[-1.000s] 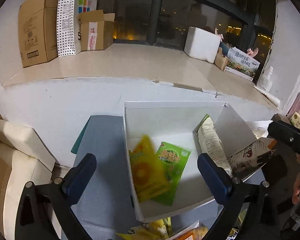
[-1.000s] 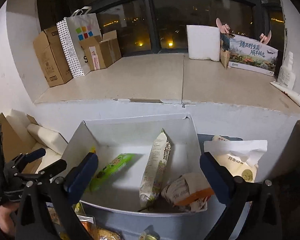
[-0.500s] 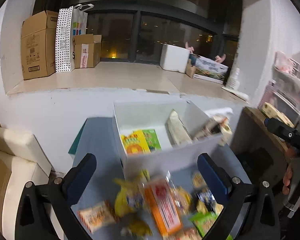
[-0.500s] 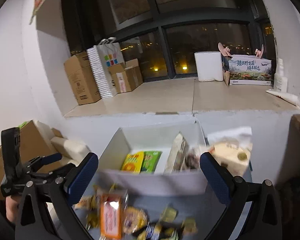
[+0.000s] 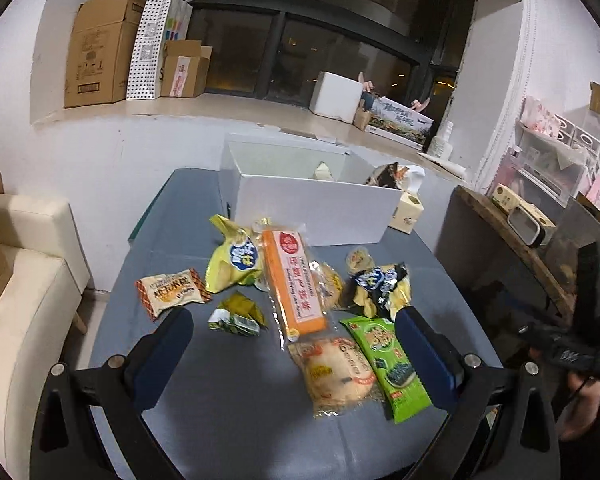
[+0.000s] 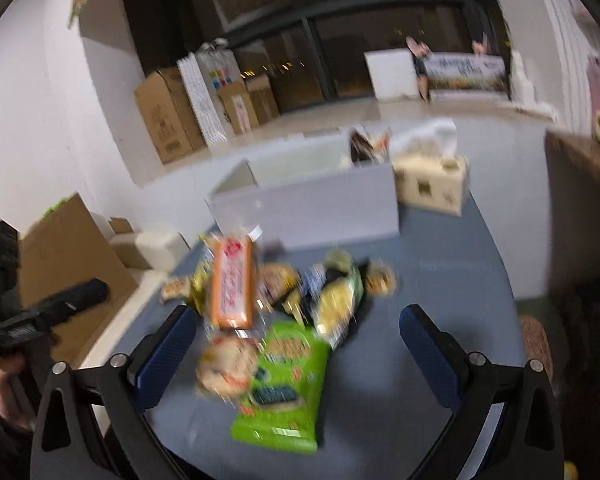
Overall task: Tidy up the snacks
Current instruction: 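Grasp the orange cake bar with the left gripper while the right grasps a black chip bag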
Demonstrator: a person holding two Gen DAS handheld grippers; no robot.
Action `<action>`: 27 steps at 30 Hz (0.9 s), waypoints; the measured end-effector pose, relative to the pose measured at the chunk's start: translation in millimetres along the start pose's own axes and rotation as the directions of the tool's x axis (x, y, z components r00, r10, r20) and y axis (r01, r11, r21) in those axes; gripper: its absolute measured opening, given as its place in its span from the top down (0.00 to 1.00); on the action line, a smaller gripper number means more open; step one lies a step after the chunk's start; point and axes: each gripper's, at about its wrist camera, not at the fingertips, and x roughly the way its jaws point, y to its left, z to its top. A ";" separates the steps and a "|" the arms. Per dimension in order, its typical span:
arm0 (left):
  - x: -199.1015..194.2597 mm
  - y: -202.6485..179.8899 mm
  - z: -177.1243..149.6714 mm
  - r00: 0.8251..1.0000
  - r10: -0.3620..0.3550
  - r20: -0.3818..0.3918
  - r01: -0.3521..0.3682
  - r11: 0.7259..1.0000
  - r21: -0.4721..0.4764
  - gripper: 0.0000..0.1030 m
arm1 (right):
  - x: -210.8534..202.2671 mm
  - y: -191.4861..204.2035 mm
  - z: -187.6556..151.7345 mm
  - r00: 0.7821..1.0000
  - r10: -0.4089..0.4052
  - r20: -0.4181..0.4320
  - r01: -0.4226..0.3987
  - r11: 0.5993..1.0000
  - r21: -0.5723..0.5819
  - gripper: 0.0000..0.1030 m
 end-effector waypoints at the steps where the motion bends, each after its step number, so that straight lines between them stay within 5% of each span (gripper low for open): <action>1: 0.2 -1.5 -0.4 1.000 -0.001 -0.002 0.001 1.000 0.004 0.00 | 1.2 -1.4 -2.2 1.000 0.003 -0.007 -0.003 1.000 0.004 0.00; 13: 7.8 -7.4 -6.0 1.000 -0.011 -0.022 0.011 1.000 0.016 0.00 | 32.7 -3.6 1.8 0.997 0.013 -0.070 -0.011 1.000 0.028 0.00; 27: 3.0 -13.3 -8.4 1.000 0.005 -0.011 -0.004 0.999 0.042 0.00 | 133.8 -17.1 17.6 0.973 -0.010 -0.231 0.029 0.996 0.079 0.00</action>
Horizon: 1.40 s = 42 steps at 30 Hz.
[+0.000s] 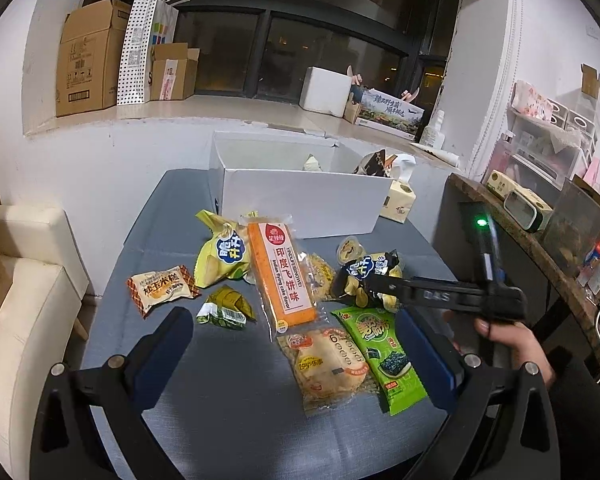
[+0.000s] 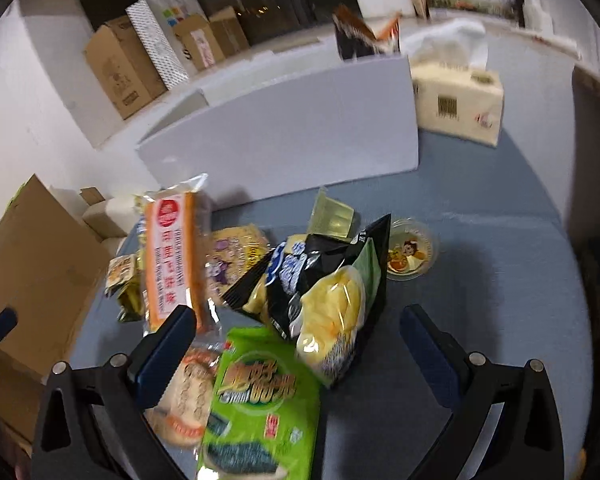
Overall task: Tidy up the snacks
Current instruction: 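Grasp the orange cake bar with the left gripper while the right grasps a black chip bag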
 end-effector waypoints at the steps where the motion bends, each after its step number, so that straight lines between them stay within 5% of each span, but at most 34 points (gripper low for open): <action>1: 0.5 0.3 -0.1 1.000 0.000 -0.001 0.000 1.000 -0.002 0.00 | 4.4 -1.1 0.4 1.000 -0.003 -0.008 0.003 1.000 0.005 0.00; 10: 9.2 1.6 -4.0 1.000 0.003 -0.023 -0.003 1.000 -0.008 0.00 | 31.3 -13.0 7.6 0.998 -0.003 -0.059 0.006 0.999 0.053 0.00; 11: 10.5 1.4 -4.4 1.000 0.003 -0.025 -0.003 1.000 -0.009 0.00 | 31.3 -14.2 8.3 0.998 0.014 -0.053 -0.011 0.998 0.063 0.04; 12: 12.1 1.1 -4.9 1.000 0.002 -0.029 -0.002 1.000 -0.011 0.00 | 30.9 -15.6 8.9 0.999 0.022 -0.046 -0.019 0.997 0.072 0.25; 13: 14.0 1.1 -5.4 0.999 0.004 -0.034 -0.005 1.000 -0.011 0.00 | 31.5 -17.0 9.7 0.999 0.018 -0.049 -0.015 0.997 0.076 0.34; 16: 17.6 1.7 -7.5 0.999 0.007 -0.042 -0.008 1.000 -0.014 0.00 | 29.3 -16.7 8.6 0.999 0.029 -0.045 -0.026 0.998 0.065 0.38; 28: 77.7 -2.0 12.3 0.993 -0.005 -0.117 0.002 1.000 -0.028 0.00 | -47.6 -7.8 -10.4 0.988 0.077 0.134 -0.079 0.997 0.005 0.42; 33: 113.4 -14.8 28.3 0.988 0.108 -0.109 -0.108 0.994 -0.002 0.00 | -99.0 -10.8 -17.5 0.964 0.080 0.253 -0.087 0.996 0.019 0.42; 36: 139.6 -18.1 34.1 0.983 0.112 -0.148 -0.115 0.993 -0.011 0.00 | -121.1 -9.0 -24.1 0.946 0.068 0.316 -0.079 0.997 0.024 0.42; 42: 175.6 -13.8 35.6 0.960 0.193 -0.201 -0.202 0.979 -0.025 0.00 | -146.7 -17.2 -41.1 0.928 0.080 0.363 -0.104 0.993 0.047 0.42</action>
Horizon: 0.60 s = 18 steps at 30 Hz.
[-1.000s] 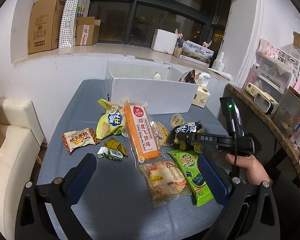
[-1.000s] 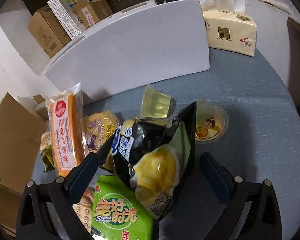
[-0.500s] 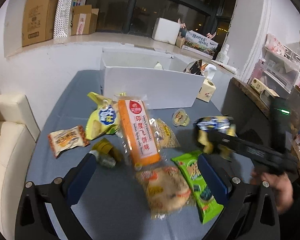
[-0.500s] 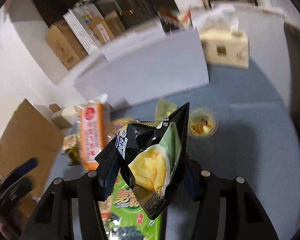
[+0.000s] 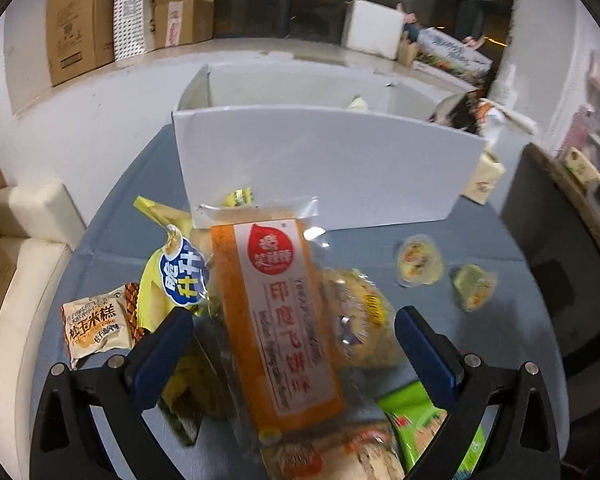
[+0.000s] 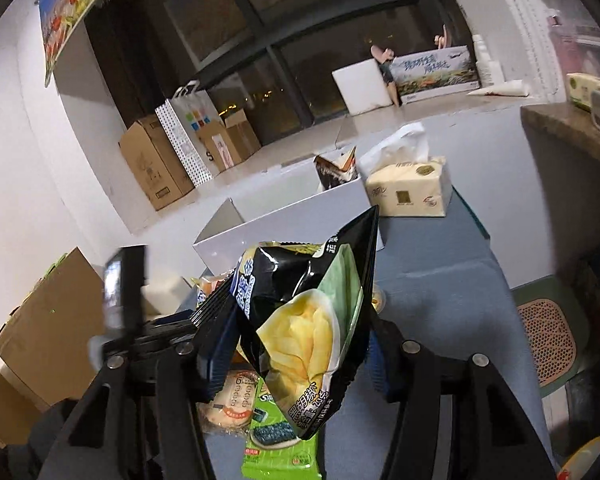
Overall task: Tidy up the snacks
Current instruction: 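Grasp the orange cake bar with the left gripper while the right grasps a black chip bag, then place the orange cake bar and black chip bag into the white box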
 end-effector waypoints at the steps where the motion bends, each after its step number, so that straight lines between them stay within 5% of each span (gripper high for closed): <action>1: 4.9 0.4 0.5 1.000 0.009 -0.010 -0.009 1.000 -0.002 0.00 | -1.3 -1.0 -1.0 1.000 0.006 0.001 -0.006 1.000 0.005 0.42; 6: 26.7 2.5 -0.2 0.998 0.038 -0.053 -0.038 0.999 0.002 0.05 | -5.2 -2.0 -3.0 1.000 0.014 -0.001 -0.014 1.000 0.002 0.42; 7: 29.1 3.3 -0.2 0.998 0.027 -0.060 -0.027 1.000 0.003 0.19 | -5.2 -1.6 -4.2 1.000 0.021 -0.003 -0.021 1.000 0.000 0.42; 10: 26.9 8.0 -0.7 0.999 0.004 -0.050 -0.005 1.000 -0.014 0.41 | -3.9 3.2 -6.8 1.000 0.021 -0.012 -0.022 1.000 -0.019 0.42; 18: -25.1 21.5 -4.8 0.993 -0.097 0.060 0.098 0.995 -0.009 0.43 | 4.2 12.7 -13.0 0.999 0.021 -0.039 -0.023 0.999 -0.047 0.42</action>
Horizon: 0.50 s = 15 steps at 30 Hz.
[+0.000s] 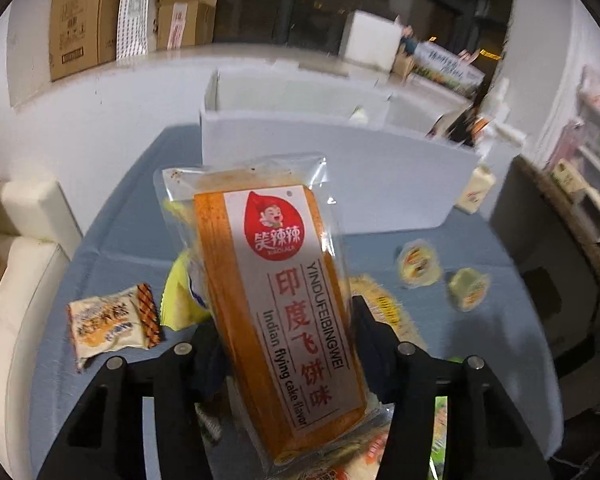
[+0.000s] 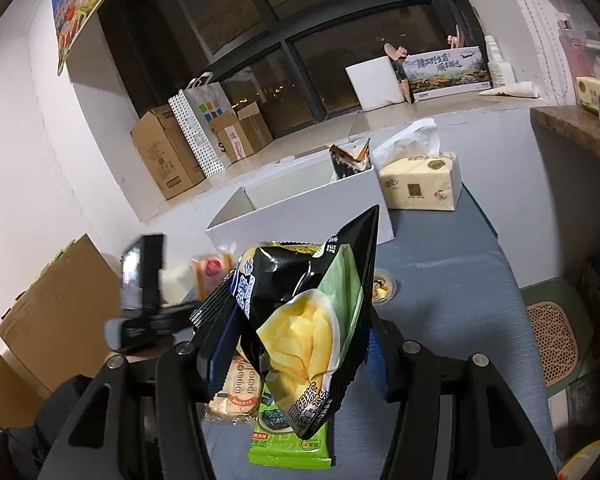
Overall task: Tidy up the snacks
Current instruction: 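Place the orange cake bar and black chip bag into the white box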
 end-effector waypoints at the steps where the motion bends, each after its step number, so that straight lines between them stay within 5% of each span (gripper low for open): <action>1: -12.0 0.4 1.3 0.999 -0.027 0.018 0.027 1.000 0.001 0.43 | 2.4 1.0 -0.1 1.000 0.001 -0.006 -0.001 1.000 -0.004 0.42; 9: -61.6 -2.5 39.4 0.985 -0.128 0.116 0.122 0.991 0.060 0.42 | 38.4 23.6 28.6 0.999 0.015 -0.040 -0.019 0.996 -0.092 0.42; 15: -48.9 2.1 106.7 0.978 -0.139 0.154 0.127 0.988 0.086 0.42 | 91.6 36.4 103.2 0.999 -0.021 -0.042 0.015 0.990 -0.138 0.42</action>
